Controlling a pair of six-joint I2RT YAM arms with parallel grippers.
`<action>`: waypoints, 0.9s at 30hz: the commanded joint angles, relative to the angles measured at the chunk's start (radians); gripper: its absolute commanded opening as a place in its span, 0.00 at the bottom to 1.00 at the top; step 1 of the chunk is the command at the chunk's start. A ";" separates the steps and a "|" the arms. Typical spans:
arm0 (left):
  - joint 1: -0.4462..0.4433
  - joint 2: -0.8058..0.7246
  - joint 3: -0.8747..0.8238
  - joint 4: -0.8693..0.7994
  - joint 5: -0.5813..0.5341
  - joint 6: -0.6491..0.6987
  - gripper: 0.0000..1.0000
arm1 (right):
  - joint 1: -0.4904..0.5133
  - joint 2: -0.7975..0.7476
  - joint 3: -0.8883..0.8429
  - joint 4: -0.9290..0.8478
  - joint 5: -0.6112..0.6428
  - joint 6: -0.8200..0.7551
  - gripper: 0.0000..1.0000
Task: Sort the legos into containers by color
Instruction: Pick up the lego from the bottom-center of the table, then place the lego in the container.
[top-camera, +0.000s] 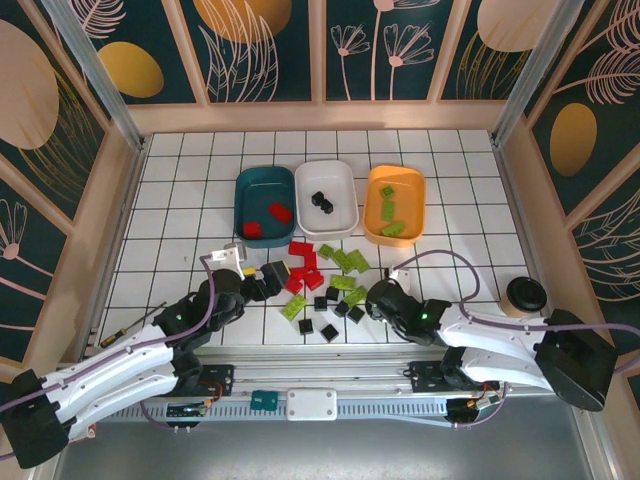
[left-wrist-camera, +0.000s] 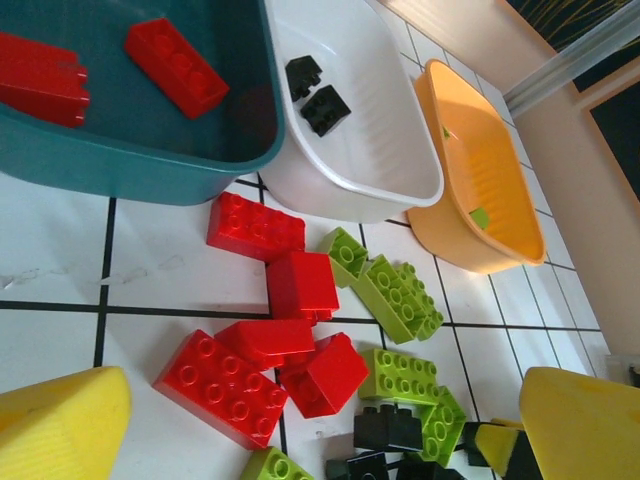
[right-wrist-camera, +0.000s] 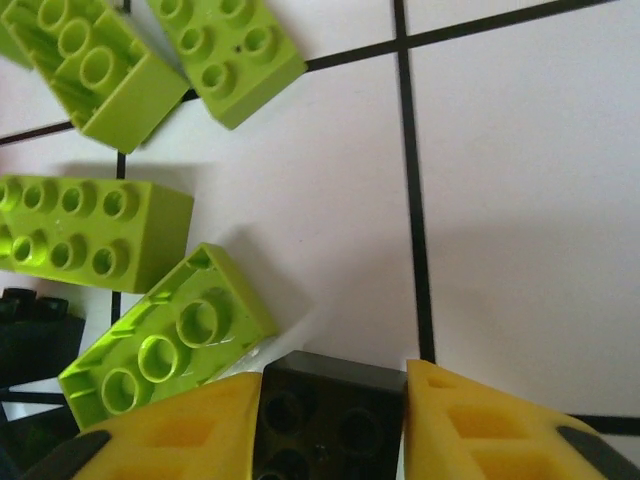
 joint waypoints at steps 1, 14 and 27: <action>0.006 -0.024 -0.011 -0.037 -0.025 -0.015 0.98 | -0.008 -0.061 0.038 -0.058 0.072 -0.051 0.26; 0.007 -0.068 -0.074 -0.089 -0.001 -0.036 0.98 | -0.219 0.332 0.516 0.233 -0.253 -0.485 0.21; 0.006 0.022 -0.076 -0.115 0.080 0.015 0.92 | -0.323 0.913 1.043 0.139 -0.325 -0.560 0.53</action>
